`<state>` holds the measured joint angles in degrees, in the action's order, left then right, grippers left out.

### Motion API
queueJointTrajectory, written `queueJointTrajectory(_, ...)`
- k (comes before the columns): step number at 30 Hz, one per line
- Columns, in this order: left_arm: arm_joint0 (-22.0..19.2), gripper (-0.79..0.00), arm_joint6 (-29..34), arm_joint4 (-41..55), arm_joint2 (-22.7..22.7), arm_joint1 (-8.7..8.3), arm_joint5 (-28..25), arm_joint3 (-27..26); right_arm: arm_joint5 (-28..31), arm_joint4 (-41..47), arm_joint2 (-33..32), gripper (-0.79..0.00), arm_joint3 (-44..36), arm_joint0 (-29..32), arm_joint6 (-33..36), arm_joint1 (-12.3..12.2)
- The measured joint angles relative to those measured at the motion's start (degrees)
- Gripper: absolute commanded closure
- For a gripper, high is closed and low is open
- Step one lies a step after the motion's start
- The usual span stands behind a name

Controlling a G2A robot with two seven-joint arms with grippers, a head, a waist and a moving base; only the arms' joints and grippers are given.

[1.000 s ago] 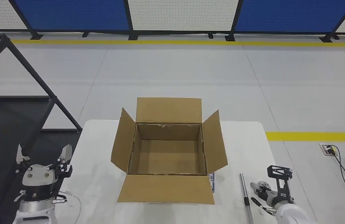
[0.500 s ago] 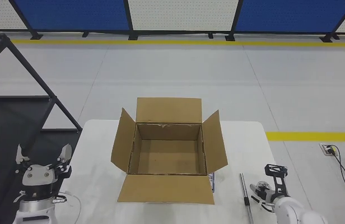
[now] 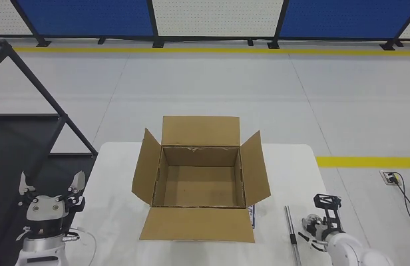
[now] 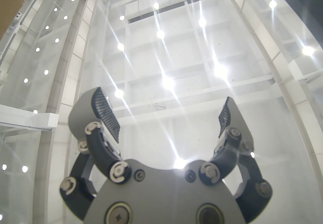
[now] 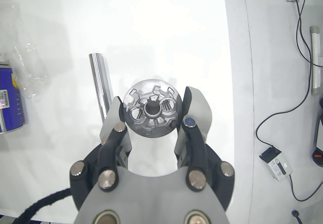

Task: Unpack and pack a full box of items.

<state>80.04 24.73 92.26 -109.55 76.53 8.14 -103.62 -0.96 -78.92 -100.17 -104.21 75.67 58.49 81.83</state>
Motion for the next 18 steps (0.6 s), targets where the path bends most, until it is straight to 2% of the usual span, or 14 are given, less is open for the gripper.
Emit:
queueJointTrajectory(6,0.00,-0.785,0.00,0.00,0.00,0.00,0.00,0.00,0.62,2.15,-0.48,0.000,-6.60,2.51,-1.60,-0.27)
queueJointTrajectory(13,0.00,-0.785,0.00,0.00,0.00,0.00,0.00,0.00,1.92,8.17,1.19,0.000,-23.23,8.55,-4.63,-0.24)
queueJointTrajectory(18,0.00,-0.785,0.00,0.00,0.00,0.00,0.00,0.00,1.68,12.18,4.04,0.000,-30.56,12.13,-8.06,-0.13)
